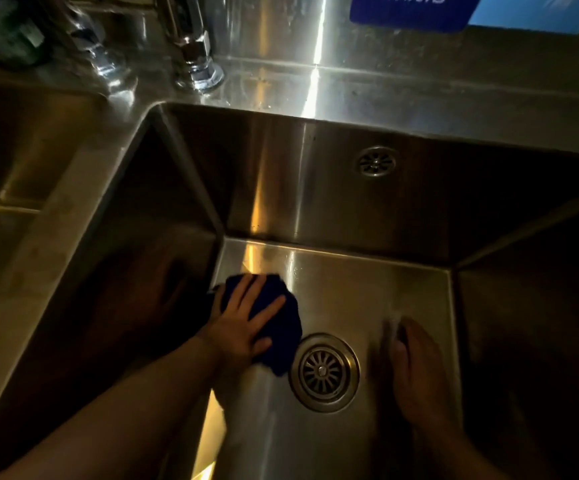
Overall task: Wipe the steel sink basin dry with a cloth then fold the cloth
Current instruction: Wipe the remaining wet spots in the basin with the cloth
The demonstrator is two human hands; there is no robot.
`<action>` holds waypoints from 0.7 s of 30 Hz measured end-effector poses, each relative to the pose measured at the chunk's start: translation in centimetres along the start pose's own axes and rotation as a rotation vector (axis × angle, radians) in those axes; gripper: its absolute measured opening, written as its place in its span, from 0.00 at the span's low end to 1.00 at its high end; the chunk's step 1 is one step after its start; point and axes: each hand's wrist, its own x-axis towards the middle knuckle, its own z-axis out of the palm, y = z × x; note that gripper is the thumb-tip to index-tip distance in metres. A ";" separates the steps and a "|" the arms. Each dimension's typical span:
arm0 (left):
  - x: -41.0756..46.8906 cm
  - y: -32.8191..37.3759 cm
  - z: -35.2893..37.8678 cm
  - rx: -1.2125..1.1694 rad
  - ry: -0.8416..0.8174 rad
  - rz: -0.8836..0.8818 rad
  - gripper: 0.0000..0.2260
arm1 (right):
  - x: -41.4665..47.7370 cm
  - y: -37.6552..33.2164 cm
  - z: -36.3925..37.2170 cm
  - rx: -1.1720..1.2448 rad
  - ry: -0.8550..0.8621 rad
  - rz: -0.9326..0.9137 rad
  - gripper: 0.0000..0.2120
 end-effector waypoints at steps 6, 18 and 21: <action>-12.0 4.3 5.3 0.376 0.233 0.282 0.29 | -3.1 0.0 -0.5 -0.395 0.039 -0.046 0.35; -15.9 4.4 8.1 0.821 0.136 0.239 0.48 | -6.7 2.2 0.9 -0.503 -0.119 0.056 0.29; -14.2 5.2 9.4 0.461 0.179 0.248 0.19 | -6.5 2.4 1.6 -0.486 -0.085 0.061 0.30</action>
